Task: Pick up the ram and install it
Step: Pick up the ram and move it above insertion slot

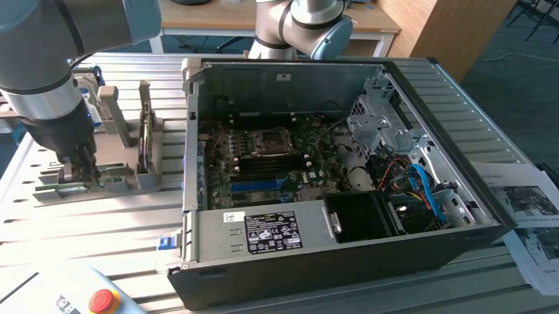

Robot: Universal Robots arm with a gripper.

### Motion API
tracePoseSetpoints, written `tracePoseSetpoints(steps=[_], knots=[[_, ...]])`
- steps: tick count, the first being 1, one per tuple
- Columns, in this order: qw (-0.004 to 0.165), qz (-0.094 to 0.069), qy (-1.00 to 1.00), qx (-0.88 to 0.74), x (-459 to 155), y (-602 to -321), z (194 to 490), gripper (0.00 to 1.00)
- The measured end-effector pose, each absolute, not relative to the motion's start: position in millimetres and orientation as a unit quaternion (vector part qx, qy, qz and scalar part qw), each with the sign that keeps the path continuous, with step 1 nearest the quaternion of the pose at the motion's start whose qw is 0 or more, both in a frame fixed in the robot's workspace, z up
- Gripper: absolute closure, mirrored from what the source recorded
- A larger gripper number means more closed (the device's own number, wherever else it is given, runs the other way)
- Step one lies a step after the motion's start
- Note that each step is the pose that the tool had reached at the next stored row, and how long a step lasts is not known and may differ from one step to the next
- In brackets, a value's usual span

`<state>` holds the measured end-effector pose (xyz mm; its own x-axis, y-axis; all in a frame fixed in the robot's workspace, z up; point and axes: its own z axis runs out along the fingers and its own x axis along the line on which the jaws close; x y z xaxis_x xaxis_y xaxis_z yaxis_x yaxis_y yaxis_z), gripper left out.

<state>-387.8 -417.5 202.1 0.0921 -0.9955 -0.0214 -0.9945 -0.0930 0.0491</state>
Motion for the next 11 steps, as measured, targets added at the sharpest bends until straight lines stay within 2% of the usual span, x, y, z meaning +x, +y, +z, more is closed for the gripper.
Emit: tracePoseSetpoints(steps=[11], knots=[[0.011, -0.024, -0.673, 0.739, -387.6, -416.2, 202.2, 0.77]])
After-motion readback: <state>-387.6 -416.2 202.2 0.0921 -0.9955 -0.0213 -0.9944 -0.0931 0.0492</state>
